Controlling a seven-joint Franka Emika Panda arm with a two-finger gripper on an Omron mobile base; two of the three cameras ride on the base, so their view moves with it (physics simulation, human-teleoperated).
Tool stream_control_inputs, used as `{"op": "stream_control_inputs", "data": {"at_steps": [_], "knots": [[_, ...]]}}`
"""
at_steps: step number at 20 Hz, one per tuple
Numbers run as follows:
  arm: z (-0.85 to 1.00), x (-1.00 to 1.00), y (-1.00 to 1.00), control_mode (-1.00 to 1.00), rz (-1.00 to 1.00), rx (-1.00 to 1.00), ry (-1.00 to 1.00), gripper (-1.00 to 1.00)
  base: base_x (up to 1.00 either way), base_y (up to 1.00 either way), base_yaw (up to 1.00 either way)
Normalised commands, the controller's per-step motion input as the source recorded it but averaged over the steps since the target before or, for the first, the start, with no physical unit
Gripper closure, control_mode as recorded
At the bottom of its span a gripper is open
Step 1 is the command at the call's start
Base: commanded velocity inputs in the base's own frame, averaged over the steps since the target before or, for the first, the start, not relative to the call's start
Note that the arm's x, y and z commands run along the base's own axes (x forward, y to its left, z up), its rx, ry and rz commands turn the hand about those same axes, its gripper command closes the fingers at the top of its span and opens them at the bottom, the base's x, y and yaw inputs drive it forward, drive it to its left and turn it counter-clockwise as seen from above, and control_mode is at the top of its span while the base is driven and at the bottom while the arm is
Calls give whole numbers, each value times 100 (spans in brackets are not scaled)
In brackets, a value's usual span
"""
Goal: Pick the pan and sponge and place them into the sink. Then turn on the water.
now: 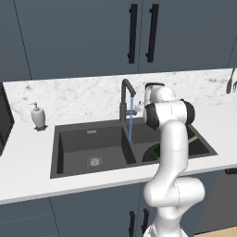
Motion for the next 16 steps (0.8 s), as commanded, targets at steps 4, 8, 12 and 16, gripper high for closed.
{"op": "stream_control_inputs", "data": {"at_steps": [4, 8, 12, 16], "knots": [[25, -16, -100, -100, -2, 6, 3, -100, 0, 0, 0], [43, -53, -100, -100, 0, 10, 0, -100, 0, 0, 0], [57, -79, -71, -100, 0, 11, 0, -100, 0, 0, 0], [50, -90, -9, -100, 0, 1, -2, -100, 0, 0, 0]]}}
